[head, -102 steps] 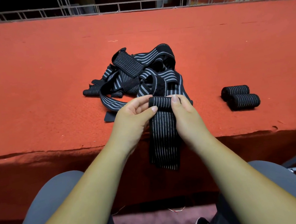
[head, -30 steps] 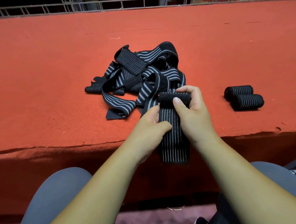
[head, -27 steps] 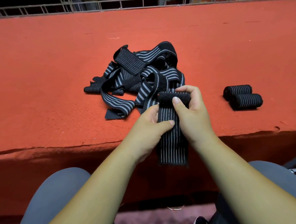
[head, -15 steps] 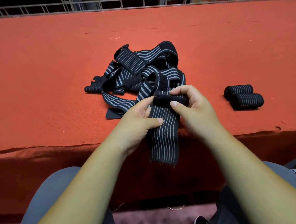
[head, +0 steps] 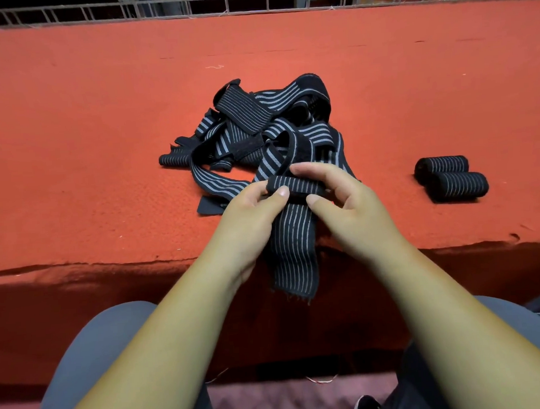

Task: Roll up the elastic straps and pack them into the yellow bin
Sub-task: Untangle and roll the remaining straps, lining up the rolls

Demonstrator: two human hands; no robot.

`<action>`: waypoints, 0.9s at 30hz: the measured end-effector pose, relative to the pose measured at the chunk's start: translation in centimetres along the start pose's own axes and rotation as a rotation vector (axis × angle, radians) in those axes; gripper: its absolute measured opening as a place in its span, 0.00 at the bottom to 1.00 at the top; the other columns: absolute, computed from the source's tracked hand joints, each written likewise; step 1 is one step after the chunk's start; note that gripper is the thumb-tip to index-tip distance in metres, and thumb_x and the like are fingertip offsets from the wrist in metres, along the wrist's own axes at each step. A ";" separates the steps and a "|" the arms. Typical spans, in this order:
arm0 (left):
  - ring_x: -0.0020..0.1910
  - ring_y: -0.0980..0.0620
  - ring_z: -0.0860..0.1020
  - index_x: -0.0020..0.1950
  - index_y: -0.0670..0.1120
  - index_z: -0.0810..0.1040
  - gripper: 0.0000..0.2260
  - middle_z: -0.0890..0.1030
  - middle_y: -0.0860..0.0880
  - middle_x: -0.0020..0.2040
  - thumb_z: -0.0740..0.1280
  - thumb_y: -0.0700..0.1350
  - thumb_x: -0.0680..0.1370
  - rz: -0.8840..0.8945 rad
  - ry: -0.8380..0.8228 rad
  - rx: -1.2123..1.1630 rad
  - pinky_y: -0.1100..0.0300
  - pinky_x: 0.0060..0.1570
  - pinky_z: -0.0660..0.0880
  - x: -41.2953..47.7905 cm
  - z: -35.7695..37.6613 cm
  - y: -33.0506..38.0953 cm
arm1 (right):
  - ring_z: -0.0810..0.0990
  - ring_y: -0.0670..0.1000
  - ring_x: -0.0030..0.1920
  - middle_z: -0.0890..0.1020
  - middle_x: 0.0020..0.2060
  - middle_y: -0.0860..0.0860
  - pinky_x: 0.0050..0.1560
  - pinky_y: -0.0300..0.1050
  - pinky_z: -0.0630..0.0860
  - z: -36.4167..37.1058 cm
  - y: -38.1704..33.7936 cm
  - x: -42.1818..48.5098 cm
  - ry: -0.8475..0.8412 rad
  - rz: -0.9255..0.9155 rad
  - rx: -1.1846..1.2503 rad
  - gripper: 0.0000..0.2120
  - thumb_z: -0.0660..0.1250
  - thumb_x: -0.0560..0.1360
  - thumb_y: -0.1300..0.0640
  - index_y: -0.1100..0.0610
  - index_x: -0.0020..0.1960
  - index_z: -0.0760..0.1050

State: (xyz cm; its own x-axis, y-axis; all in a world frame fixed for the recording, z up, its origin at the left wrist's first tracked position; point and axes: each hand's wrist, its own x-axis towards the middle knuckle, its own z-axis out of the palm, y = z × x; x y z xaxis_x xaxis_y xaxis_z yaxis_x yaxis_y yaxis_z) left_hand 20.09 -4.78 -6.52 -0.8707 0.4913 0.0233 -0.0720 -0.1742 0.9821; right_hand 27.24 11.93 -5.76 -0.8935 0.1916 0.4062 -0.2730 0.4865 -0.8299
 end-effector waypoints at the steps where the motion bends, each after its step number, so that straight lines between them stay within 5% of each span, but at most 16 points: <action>1: 0.57 0.48 0.87 0.65 0.45 0.83 0.09 0.88 0.44 0.57 0.67 0.41 0.87 0.004 0.005 -0.005 0.49 0.61 0.80 0.0 0.0 0.0 | 0.77 0.39 0.73 0.82 0.70 0.41 0.77 0.46 0.72 0.2 -0.1 0.0 0.015 0.033 0.035 0.23 0.67 0.80 0.56 0.50 0.75 0.76; 6: 0.56 0.49 0.86 0.69 0.50 0.80 0.15 0.88 0.46 0.54 0.66 0.35 0.85 0.028 -0.024 -0.013 0.47 0.64 0.80 0.1 0.1 0.3 | 0.80 0.35 0.63 0.83 0.65 0.41 0.71 0.44 0.75 0.7 -0.5 0.0 0.045 0.231 -0.026 0.20 0.65 0.86 0.45 0.46 0.77 0.75; 10: 0.58 0.49 0.86 0.70 0.49 0.79 0.17 0.88 0.45 0.57 0.64 0.34 0.86 0.024 -0.029 0.019 0.52 0.62 0.80 0.0 0.2 0.4 | 0.77 0.42 0.73 0.81 0.72 0.45 0.77 0.48 0.71 0.6 0.1 0.2 0.040 0.182 -0.161 0.28 0.65 0.84 0.39 0.49 0.80 0.73; 16: 0.63 0.44 0.86 0.66 0.41 0.82 0.12 0.87 0.41 0.61 0.66 0.41 0.84 -0.025 -0.069 0.054 0.44 0.68 0.79 -0.1 0.6 0.1 | 0.76 0.42 0.69 0.79 0.67 0.47 0.70 0.28 0.66 0.3 0.8 0.4 0.038 0.082 -0.208 0.27 0.72 0.84 0.56 0.54 0.81 0.72; 20: 0.63 0.43 0.86 0.64 0.45 0.82 0.09 0.88 0.43 0.60 0.66 0.46 0.87 -0.023 -0.029 0.011 0.38 0.71 0.77 0.0 0.2 0.4 | 0.81 0.41 0.65 0.83 0.66 0.45 0.71 0.42 0.75 0.1 0.8 0.4 0.027 0.139 0.001 0.24 0.73 0.82 0.60 0.48 0.76 0.77; 24: 0.57 0.45 0.87 0.66 0.43 0.80 0.09 0.88 0.45 0.54 0.67 0.39 0.86 0.021 0.006 -0.028 0.43 0.66 0.81 0.1 0.0 0.3 | 0.87 0.46 0.48 0.87 0.51 0.40 0.53 0.45 0.83 0.4 0.2 0.5 0.059 0.340 0.344 0.20 0.72 0.84 0.55 0.49 0.75 0.75; 27: 0.48 0.49 0.86 0.69 0.43 0.78 0.13 0.87 0.46 0.48 0.67 0.34 0.85 0.027 -0.020 -0.043 0.53 0.56 0.82 0.0 0.0 0.6 | 0.89 0.57 0.57 0.89 0.55 0.50 0.67 0.63 0.82 0.1 0.2 0.6 0.068 0.422 0.378 0.16 0.68 0.85 0.42 0.50 0.65 0.82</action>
State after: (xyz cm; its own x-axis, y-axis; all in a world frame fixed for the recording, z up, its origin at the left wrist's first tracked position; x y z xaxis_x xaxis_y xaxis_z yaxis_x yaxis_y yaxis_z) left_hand 20.07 -4.91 -5.95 -0.8626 0.5030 0.0536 -0.0698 -0.2234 0.9722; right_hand 26.59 12.10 -5.75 -0.9314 0.3633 0.0228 -0.0170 0.0192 -0.9997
